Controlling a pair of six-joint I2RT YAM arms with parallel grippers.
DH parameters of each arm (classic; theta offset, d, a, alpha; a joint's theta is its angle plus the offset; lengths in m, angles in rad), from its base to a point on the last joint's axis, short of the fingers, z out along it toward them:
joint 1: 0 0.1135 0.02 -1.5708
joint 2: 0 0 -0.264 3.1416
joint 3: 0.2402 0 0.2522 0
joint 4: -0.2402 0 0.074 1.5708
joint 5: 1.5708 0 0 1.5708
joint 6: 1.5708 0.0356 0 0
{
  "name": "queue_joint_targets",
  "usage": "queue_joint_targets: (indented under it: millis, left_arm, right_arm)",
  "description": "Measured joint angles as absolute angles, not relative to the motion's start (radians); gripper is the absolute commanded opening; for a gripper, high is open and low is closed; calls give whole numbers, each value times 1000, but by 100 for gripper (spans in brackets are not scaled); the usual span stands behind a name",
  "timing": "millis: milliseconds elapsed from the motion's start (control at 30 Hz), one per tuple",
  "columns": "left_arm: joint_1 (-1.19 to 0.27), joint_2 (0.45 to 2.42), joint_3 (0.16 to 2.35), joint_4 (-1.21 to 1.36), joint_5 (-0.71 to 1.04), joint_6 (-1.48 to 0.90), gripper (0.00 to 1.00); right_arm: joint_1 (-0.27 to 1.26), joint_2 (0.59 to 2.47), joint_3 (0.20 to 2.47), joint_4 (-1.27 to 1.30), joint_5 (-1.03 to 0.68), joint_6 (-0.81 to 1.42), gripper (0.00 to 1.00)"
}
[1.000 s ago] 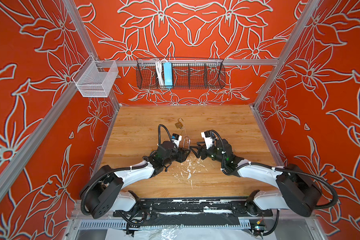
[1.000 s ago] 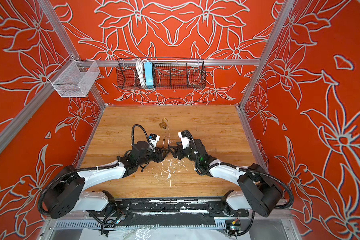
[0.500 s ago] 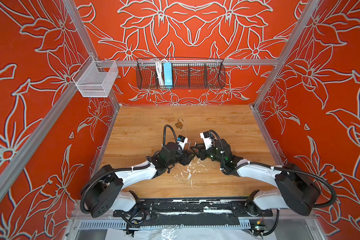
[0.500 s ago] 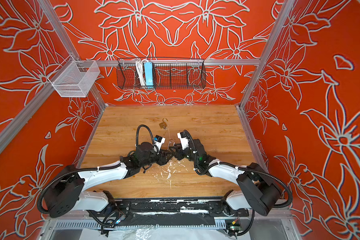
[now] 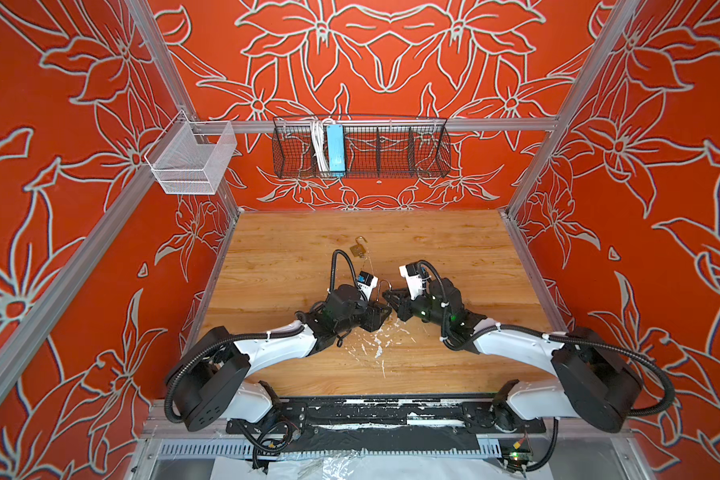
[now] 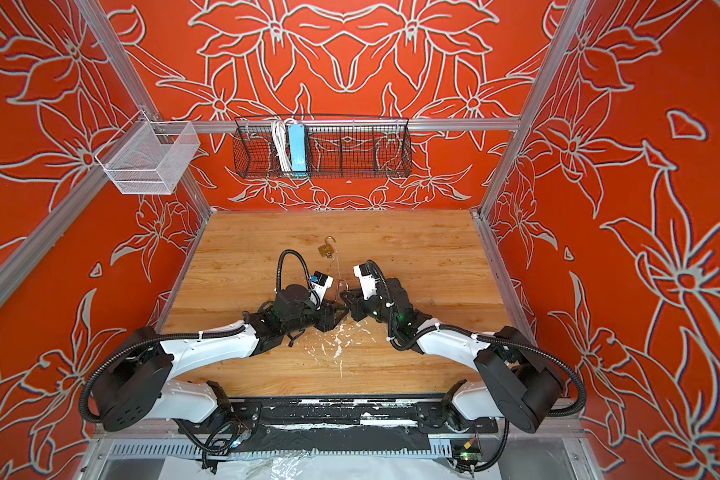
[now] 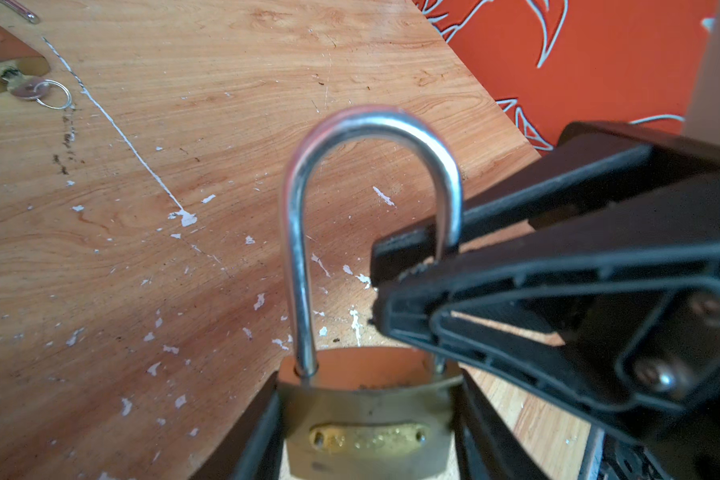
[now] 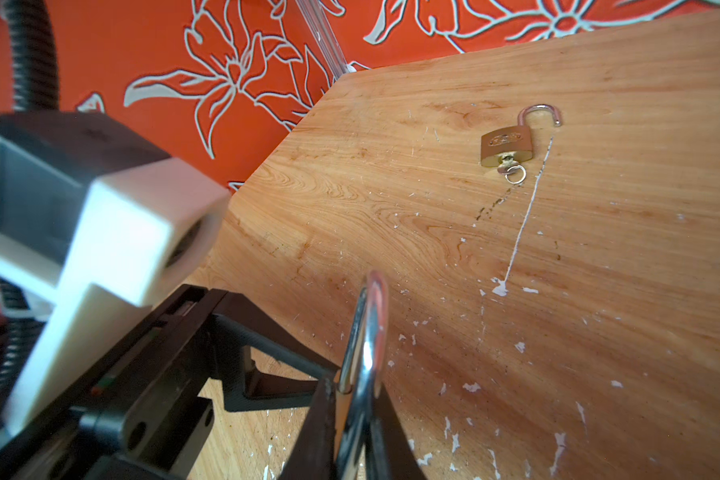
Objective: Unlock with the key
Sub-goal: 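Close the right gripper on the padlock's steel shackle, then open the left gripper off the padlock body while right lifts it by the shackle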
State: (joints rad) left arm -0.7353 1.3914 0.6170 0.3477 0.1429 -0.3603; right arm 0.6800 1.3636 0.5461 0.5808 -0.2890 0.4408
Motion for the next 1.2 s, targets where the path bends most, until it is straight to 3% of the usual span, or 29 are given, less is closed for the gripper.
queue_joint_targets:
  millis: [167,333,633,700,800,1000,1200]
  left_arm:
    - [-740,1397,621,348,132,-359,0]
    - [-741,1397,621,348,124,-359,2]
    - [-747,1390,621,366,117,-353,46]
    - [-749,1377,621,379,126,-337,62]
    - [-752,1345,614,410,134,-310,77]
    - [-745,1217,539,462,128,-254,92]
    - [-745,1087,473,498,149,-170,92]
  right_arm:
    - [681,1362,548,580,-297,447,1]
    - [681,1361,548,580,-297,447,0]
    - [680,1320,547,550,-288,427,0]
    - [676,1282,542,534,-286,421,0]
    - [660,1211,522,520,-274,403,0]
    - [595,1101,475,474,-231,374,0]
    - [576,1014,424,459,-244,362,0]
